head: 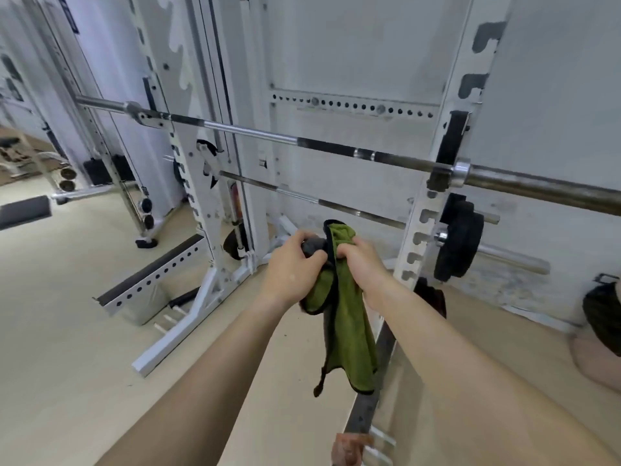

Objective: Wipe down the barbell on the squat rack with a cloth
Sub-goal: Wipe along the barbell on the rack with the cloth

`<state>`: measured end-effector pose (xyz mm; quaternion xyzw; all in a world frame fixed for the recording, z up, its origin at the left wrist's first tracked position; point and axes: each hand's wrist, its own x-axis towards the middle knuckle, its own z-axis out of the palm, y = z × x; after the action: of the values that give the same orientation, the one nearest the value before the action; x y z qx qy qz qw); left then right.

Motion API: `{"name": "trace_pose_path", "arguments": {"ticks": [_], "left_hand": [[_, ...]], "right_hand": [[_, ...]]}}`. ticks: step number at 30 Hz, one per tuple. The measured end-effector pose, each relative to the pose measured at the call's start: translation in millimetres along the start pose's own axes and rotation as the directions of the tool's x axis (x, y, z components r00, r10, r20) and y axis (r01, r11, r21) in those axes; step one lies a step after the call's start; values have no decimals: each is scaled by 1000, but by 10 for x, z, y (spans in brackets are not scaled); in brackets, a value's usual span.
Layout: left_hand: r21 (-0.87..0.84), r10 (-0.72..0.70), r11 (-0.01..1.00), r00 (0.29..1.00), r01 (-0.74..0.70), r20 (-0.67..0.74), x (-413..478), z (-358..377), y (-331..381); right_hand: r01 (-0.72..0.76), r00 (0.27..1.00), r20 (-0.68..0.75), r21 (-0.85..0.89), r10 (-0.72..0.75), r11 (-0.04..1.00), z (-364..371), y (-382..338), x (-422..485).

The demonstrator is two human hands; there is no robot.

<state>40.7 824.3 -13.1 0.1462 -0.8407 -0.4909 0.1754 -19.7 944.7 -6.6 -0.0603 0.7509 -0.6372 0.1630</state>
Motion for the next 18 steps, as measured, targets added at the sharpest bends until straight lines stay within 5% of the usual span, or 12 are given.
{"name": "trace_pose_path", "arguments": {"ticks": [18], "left_hand": [[28, -135, 989, 965, 145, -223, 659, -3293, -1916]], "right_hand": [[-11, 949, 317, 23, 3, 1000, 4093, -489, 772]]}}
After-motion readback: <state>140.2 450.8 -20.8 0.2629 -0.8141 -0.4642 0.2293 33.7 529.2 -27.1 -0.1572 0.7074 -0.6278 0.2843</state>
